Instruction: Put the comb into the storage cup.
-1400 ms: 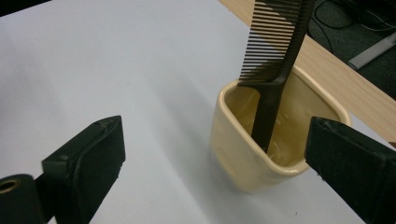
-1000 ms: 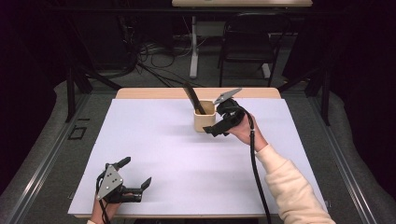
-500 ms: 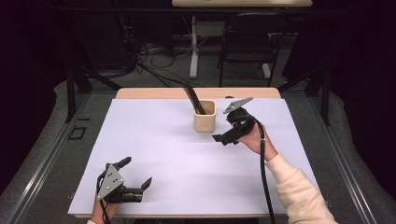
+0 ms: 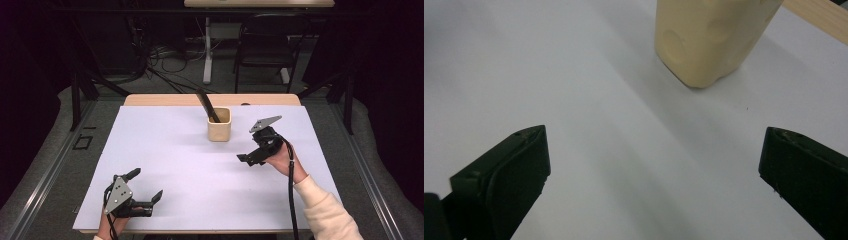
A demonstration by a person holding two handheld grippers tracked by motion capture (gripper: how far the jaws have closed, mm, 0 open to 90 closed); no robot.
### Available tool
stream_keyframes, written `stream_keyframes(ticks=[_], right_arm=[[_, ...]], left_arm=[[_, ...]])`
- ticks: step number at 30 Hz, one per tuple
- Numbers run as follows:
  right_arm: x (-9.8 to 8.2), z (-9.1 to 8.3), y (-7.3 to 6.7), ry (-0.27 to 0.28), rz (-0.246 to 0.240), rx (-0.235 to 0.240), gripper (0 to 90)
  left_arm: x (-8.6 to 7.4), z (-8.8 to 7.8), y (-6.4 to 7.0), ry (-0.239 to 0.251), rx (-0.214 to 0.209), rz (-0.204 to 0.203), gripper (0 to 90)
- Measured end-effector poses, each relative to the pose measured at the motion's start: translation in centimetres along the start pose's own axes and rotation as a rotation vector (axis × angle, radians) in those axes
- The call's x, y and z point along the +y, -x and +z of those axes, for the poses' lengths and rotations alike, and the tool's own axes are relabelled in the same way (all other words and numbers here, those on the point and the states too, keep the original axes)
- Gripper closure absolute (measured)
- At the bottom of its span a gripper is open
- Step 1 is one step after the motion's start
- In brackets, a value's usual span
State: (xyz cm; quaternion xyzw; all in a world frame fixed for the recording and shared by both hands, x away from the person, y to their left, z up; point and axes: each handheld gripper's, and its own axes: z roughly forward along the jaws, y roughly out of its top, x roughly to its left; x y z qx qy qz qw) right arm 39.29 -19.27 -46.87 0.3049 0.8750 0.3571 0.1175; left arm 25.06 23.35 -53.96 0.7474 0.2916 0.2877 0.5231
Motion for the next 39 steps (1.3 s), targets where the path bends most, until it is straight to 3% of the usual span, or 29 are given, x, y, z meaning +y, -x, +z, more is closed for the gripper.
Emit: stream_keyframes(ticks=[16,23,28,39], right_arm=[[-3.6,-0.3,-1.5,-0.035,-0.01,-0.009,0.0],[-5.0,-0.7,-2.2,-0.031,-0.006,-0.01,0.0],[-6.0,-0.8,-2.8,-0.021,-0.008,-0.044,0.0],[-7.8,-1.2,-3.7,-0.007,0.001,-0.035,0.0]], left_arm=[[0.0,0.0,0.0,-0.005,0.0,-0.001,0.6],[0.0,0.0,0.0,-0.003,0.0,-0.001,0.6],[0.0,0.0,0.0,0.0,0.001,-0.003,0.6],[0.0,0.0,0.0,0.0,0.003,-0.002,0.6]])
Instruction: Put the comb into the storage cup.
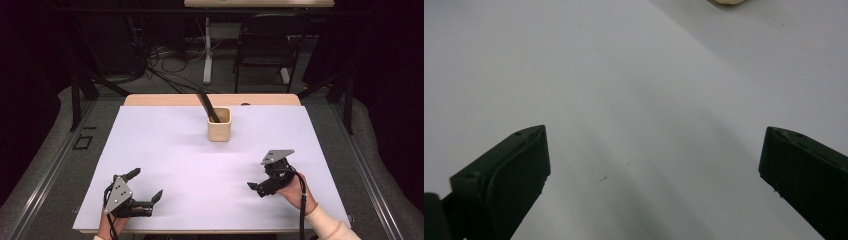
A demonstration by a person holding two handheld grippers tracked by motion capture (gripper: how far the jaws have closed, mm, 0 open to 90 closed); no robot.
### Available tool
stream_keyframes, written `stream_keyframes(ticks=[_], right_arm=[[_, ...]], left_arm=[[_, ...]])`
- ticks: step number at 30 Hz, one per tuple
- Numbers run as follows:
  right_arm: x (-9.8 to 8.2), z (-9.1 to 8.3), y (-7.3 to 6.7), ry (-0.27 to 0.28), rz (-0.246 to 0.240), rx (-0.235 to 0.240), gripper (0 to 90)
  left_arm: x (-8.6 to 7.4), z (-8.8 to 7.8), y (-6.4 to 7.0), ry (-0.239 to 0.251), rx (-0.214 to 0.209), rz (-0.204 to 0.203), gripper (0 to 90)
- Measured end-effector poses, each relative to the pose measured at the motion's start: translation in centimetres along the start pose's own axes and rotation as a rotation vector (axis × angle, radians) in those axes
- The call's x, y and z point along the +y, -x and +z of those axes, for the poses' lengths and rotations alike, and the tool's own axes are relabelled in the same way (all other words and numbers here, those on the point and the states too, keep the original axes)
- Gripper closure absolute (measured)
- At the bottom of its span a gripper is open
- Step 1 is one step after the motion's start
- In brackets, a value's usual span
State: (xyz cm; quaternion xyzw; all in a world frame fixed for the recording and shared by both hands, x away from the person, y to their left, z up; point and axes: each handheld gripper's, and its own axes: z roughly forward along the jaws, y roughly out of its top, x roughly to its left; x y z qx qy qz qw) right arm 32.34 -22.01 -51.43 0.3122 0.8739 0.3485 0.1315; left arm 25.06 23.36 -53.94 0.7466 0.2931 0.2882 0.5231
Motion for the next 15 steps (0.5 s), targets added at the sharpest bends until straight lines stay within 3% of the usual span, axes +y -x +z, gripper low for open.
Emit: stream_keyframes(ticks=[15], right_arm=[[-1.9,-1.6,-1.0,0.064,0.007,-0.024,0.0]], left_arm=[[0.0,0.0,-0.1,-0.002,0.003,-0.001,0.6]])
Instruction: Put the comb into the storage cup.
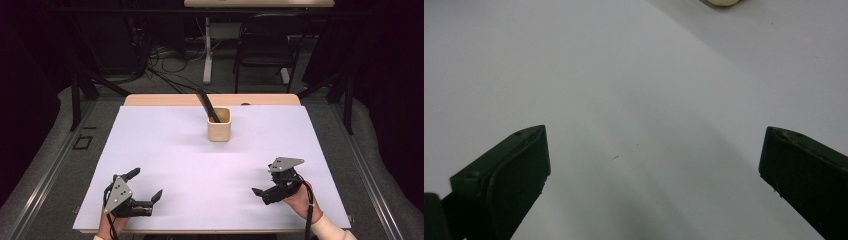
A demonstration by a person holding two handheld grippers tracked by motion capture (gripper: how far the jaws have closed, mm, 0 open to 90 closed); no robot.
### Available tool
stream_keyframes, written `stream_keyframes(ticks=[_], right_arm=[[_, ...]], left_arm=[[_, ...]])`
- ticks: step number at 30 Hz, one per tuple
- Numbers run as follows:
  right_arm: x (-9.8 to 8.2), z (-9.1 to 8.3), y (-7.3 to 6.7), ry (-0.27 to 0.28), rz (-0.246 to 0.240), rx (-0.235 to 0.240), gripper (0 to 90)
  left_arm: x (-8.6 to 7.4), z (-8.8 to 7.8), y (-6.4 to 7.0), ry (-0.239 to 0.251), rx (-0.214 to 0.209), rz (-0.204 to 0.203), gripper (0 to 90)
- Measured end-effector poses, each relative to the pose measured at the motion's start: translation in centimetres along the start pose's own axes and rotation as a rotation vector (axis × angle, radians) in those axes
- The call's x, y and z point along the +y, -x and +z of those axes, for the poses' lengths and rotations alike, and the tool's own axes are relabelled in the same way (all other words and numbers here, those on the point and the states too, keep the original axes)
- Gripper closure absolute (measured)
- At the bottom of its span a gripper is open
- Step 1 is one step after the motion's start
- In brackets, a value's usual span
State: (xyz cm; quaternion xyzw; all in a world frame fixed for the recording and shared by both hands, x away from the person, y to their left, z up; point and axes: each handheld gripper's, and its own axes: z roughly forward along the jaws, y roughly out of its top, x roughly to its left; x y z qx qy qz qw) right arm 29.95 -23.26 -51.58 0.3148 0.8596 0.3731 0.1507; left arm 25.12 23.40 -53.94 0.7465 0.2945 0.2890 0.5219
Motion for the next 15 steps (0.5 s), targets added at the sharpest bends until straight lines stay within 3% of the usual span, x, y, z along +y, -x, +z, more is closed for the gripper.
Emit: stream_keyframes(ticks=[3,6,15], right_arm=[[-0.3,-0.3,-0.2,0.006,-0.001,-0.002,0.0],[-0.6,-0.8,-0.7,0.03,-0.013,-0.041,0.0],[-1.5,-1.4,-1.0,0.035,0.003,-0.032,0.0]], left_arm=[[0.0,0.0,0.0,0.001,0.001,0.0,0.6],[0.0,0.0,0.0,0.001,0.004,-0.001,0.6],[0.1,0.1,0.0,-0.004,0.005,-0.001,0.6]])
